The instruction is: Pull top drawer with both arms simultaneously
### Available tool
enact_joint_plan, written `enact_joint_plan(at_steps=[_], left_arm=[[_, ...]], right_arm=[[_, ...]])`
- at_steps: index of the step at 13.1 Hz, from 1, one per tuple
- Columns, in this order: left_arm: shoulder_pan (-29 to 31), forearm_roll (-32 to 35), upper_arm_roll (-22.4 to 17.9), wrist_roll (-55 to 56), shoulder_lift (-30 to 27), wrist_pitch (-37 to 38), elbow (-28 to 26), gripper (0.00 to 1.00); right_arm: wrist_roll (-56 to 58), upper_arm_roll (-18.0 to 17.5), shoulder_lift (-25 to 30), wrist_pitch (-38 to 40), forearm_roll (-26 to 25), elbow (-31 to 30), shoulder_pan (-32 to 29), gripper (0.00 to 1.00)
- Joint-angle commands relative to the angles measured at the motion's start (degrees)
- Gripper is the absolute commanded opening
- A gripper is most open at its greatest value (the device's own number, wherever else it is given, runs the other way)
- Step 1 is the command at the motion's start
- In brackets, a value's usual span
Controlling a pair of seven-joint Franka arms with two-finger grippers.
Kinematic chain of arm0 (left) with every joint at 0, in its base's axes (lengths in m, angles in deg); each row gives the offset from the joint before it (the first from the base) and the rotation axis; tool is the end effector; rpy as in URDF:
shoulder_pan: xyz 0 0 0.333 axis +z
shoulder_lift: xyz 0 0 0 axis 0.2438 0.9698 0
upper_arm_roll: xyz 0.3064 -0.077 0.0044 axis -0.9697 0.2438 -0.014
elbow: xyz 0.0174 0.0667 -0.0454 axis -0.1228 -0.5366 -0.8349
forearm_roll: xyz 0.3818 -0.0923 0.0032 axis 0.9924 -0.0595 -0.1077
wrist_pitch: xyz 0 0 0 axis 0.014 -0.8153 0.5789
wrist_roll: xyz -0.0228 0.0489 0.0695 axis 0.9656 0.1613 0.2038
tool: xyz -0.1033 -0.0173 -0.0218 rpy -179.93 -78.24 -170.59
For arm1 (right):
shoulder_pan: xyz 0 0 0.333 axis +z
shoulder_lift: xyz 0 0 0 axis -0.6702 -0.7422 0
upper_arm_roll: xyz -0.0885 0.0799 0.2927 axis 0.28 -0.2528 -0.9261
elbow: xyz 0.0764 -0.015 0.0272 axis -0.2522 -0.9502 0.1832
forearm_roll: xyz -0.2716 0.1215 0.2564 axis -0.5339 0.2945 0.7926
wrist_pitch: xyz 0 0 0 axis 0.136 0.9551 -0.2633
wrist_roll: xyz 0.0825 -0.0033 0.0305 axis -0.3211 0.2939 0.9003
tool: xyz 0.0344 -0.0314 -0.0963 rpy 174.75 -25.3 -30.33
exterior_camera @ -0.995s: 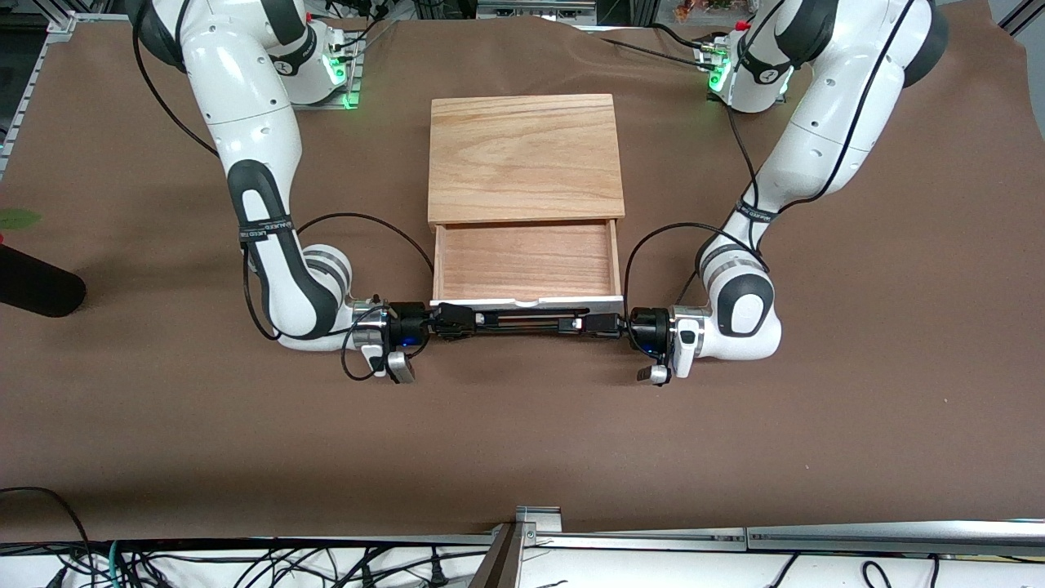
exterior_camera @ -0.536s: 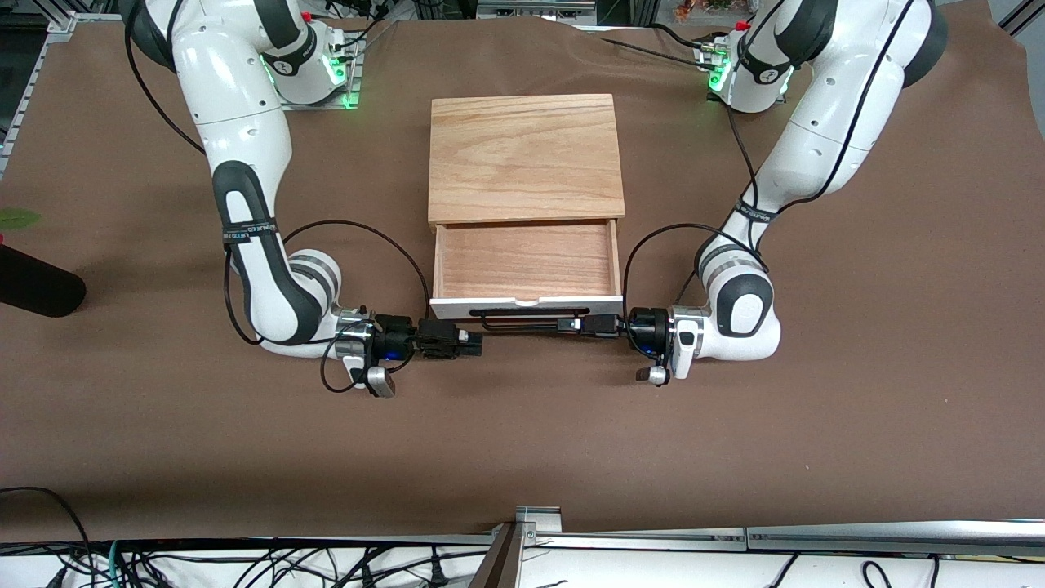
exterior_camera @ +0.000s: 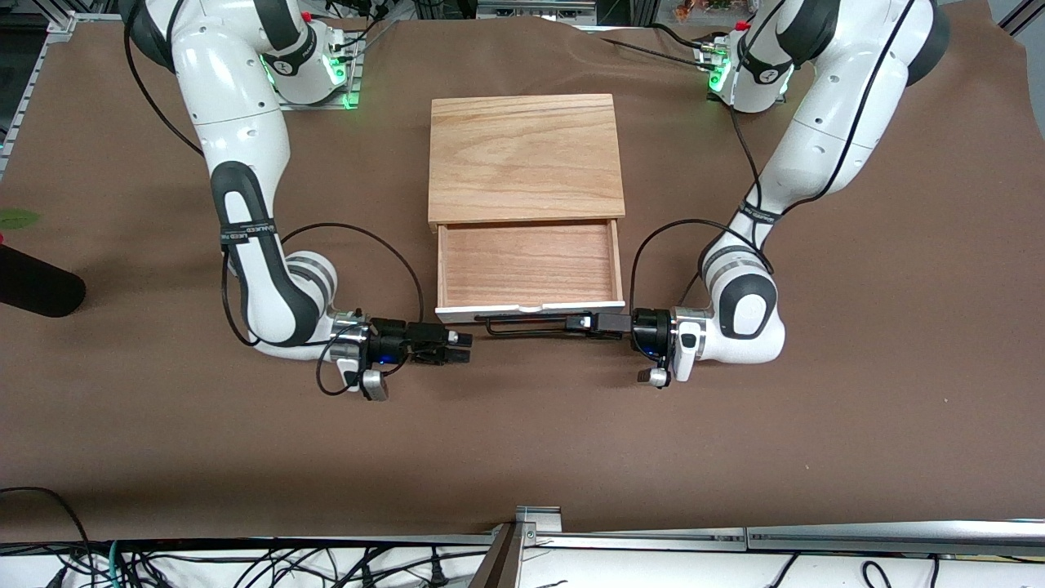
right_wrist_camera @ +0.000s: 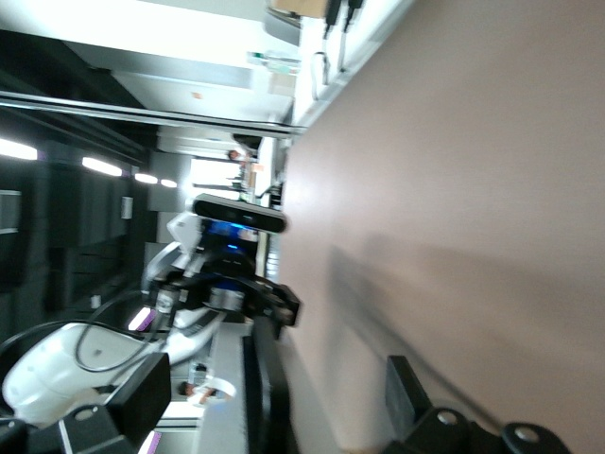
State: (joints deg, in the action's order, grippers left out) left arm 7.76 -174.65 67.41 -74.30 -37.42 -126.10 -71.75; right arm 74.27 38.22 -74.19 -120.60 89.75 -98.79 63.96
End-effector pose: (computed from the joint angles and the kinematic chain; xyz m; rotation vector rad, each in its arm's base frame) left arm 0.6579 -0.2616 0.1800 1.6330 0.0365 -0.1730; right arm 0.6793 0.2567 0.1776 -1.7976 -0.0704 -0.0996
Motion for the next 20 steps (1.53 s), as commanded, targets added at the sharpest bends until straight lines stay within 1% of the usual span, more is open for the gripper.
enact_joint_plan(at_steps=[1, 3, 4, 5, 6, 8, 10, 11, 12, 13, 14, 15, 16, 17, 18, 20], left_arm=[[2.2, 5.8, 0.6, 2.1, -1.6, 0.5, 0.3, 1.00], [2.2, 9.1, 0.5, 2.3, -2.5, 0.4, 1.2, 1.00], [2.2, 13.2, -0.2, 2.6, -3.1, 0.3, 2.3, 1.00], [2.3, 18.2, -0.9, 3.6, -3.8, 0.3, 3.5, 1.00], [2.4, 23.3, -1.1, 5.2, -4.8, 0.3, 5.6, 1.00], [2.4, 33.5, -1.2, 10.6, -8.0, 0.4, 7.0, 1.00], [2.1, 47.1, -1.3, 15.6, -12.6, 0.4, 7.2, 1.00], [2.2, 53.7, -1.2, 18.4, -14.1, 0.4, 7.5, 1.00], [1.9, 59.3, -1.1, 20.6, -16.2, 0.5, 7.5, 1.00], [1.7, 64.7, -1.0, 22.9, -18.9, 0.8, 7.4, 1.00], [1.6, 70.8, -0.7, 25.4, -21.4, 1.6, 7.4, 1.00], [1.6, 75.8, -0.6, 27.1, -24.1, 3.6, 7.4, 1.00], [1.4, 80.1, -0.7, 28.4, -27.5, 4.7, 6.5, 1.00], [1.3, 84.5, -0.7, 30.7, -31.3, 5.0, 4.8, 1.00], [0.6, 87.0, -0.8, 34.2, -35.7, 4.9, 1.5, 1.00], [0.5, 87.6, -2.3, 36.5, -44.6, 4.9, -4.9, 1.00]], right_arm=[[-5.5, 5.4, 0.7, -0.1, -9.3, 1.9, 0.7, 1.00], [-7.1, 9.3, 2.3, 0.1, -18.5, 2.0, 0.7, 1.00], [-7.2, 11.4, 2.7, 0.0, -22.7, 2.5, 0.8, 1.00], [-7.3, 13.0, 2.7, 0.0, -25.8, 5.2, 0.7, 1.00], [-8.6, 14.0, 2.5, -0.1, -28.9, 6.3, 0.5, 1.00], [-12.6, 15.5, 2.5, -2.7, -35.8, 7.7, 0.5, 1.00], [-18.7, 18.1, 2.9, -2.7, -43.1, 9.6, 1.0, 1.00], [-21.9, 18.2, 4.4, -2.9, -49.2, 9.6, 0.9, 1.00], [-25.3, 17.7, 7.4, -3.4, -58.5, 9.1, 0.4, 1.00], [-30.0, 16.4, 10.4, -3.5, -67.4, 8.0, -0.1, 1.00], [-36.0, 13.3, 14.4, -3.7, -73.3, 4.2, -1.9, 1.00], [-41.5, 8.2, 18.7, -4.3, -78.4, 0.1, -4.7, 1.00], [-43.8, 4.2, 22.4, -5.0, -85.1, -2.6, -7.3, 1.00], [-43.7, 1.7, 25.0, -5.0, -91.8, -4.0, -9.3, 1.00], [-43.4, 0.1, 27.8, -4.9, -94.9, -5.7, -11.2, 1.00], [-43.4, -0.5, 33.4, -4.5, -95.7, -8.2, -14.6, 1.00]])
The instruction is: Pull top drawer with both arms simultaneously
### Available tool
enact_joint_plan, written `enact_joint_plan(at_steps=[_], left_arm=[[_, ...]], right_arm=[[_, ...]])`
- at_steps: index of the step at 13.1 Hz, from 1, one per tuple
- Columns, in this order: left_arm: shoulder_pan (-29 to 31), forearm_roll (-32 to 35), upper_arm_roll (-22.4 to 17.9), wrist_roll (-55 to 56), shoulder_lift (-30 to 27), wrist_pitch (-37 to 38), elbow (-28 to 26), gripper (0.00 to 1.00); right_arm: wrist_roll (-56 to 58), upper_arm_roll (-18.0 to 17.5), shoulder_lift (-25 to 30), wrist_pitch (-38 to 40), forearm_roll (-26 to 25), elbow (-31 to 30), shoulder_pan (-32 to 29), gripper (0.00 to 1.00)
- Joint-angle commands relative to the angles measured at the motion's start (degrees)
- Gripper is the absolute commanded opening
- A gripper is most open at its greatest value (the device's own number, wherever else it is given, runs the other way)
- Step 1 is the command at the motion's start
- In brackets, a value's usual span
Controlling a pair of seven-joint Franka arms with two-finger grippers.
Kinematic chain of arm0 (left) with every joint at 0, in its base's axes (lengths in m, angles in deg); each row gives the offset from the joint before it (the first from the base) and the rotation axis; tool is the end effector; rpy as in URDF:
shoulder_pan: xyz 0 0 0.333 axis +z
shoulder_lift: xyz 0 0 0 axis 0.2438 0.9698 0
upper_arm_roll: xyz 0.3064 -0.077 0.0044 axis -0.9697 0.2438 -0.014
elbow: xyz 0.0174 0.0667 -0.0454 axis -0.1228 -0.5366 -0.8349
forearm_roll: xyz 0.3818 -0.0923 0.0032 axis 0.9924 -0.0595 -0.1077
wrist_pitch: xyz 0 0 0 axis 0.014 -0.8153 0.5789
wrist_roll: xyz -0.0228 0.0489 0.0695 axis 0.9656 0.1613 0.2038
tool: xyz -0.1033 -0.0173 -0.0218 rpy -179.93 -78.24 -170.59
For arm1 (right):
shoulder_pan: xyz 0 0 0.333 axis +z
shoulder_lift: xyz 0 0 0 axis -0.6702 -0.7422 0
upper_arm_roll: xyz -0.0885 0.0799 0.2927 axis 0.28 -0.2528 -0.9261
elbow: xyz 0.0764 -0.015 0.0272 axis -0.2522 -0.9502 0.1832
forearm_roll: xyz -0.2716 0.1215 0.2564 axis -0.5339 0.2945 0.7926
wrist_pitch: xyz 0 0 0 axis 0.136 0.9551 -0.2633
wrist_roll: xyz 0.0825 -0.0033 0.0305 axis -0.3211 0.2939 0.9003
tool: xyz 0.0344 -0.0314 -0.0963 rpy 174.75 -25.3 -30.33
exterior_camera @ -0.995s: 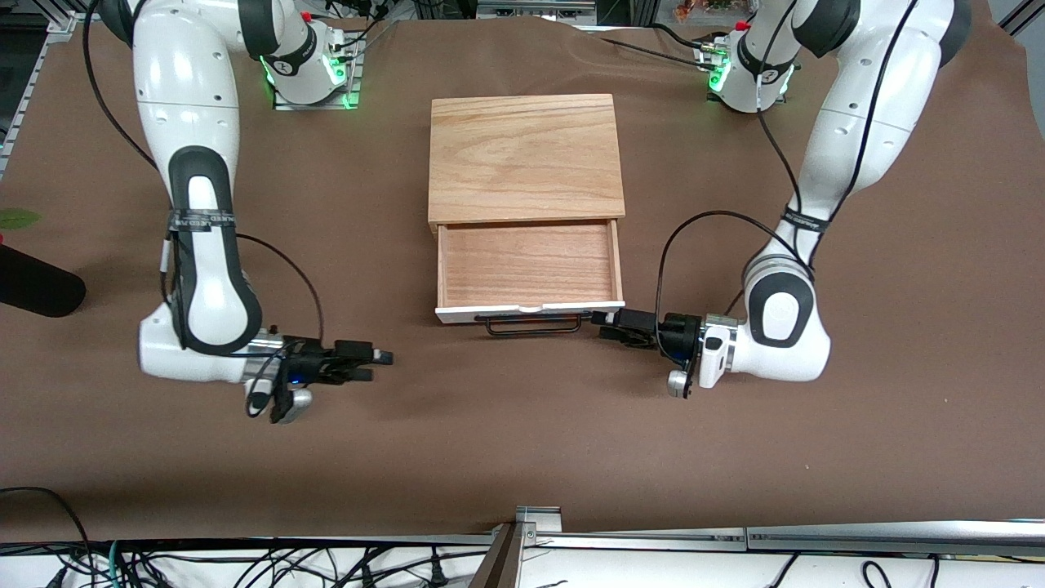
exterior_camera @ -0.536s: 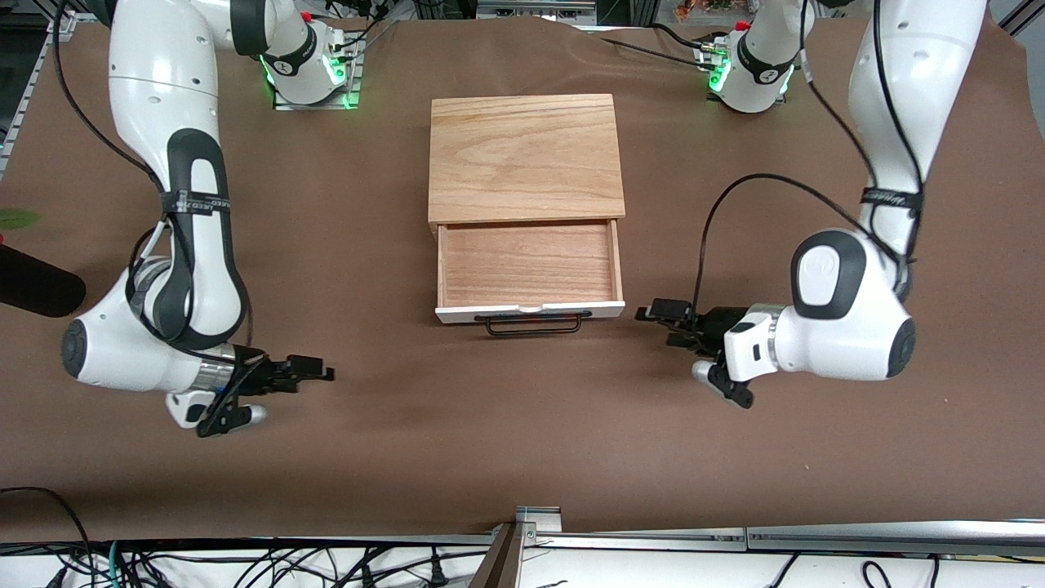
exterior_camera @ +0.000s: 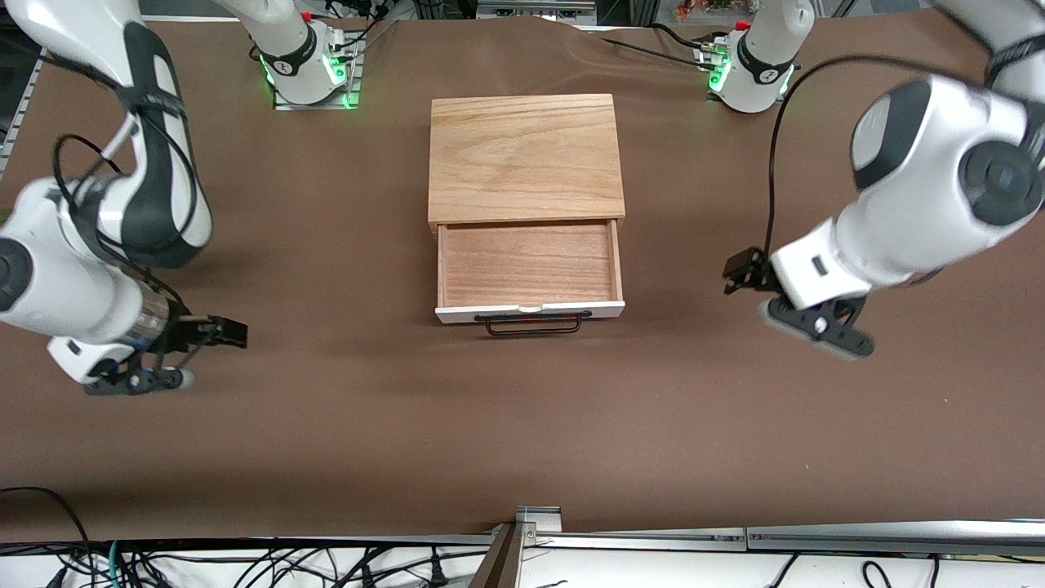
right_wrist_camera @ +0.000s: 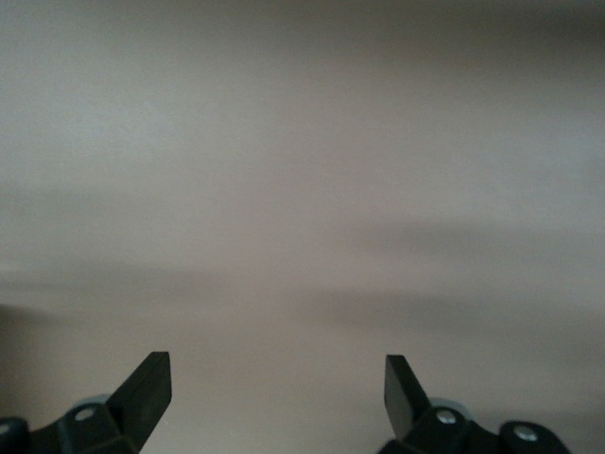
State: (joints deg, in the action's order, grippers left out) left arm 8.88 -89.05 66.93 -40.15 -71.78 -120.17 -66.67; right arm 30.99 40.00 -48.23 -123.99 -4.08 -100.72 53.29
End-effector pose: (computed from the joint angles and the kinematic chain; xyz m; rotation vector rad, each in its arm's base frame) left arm 0.6336 -0.1619 0.5439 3.0141 -0.4973 0.0280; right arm 0.6892 0.0288 0.4237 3.1209 0.1289 0.0167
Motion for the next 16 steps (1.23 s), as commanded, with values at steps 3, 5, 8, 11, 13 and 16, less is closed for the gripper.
enact_joint_plan(at_steps=[3, 5, 8, 11, 13, 16], left_arm=[[-0.7, 2.0, -4.9, 4.9, -21.3, -1.1, -20.5, 1.00], [-1.2, 2.0, -5.7, 5.0, -20.1, 0.4, -20.3, 1.00], [0.1, 1.9, -5.7, 5.0, -19.2, 4.0, -18.9, 1.00], [0.2, 1.9, -5.6, 4.8, -19.1, 4.5, -18.9, 1.00], [0.4, 2.0, -5.6, 4.6, -18.9, 4.5, -18.9, 1.00], [0.3, 2.1, -5.5, 4.8, -17.3, 4.2, -18.7, 1.00]], right_arm=[[-0.2, -2.3, 15.8, 1.3, -2.3, -10.2, -7.2, 1.00], [-0.4, -3.4, 19.5, 6.6, -2.4, -10.1, -8.8, 1.00], [-1.3, -6.5, 24.0, 13.5, -5.6, -9.6, -11.4, 1.00], [-3.5, -6.6, 23.0, 13.8, -6.4, -9.4, -11.5, 1.00], [-3.4, -6.4, 21.4, 14.0, -6.4, -8.9, -11.4, 1.00], [-3.3, -6.4, 19.8, 15.4, -6.3, -6.0, -11.4, 1.00]])
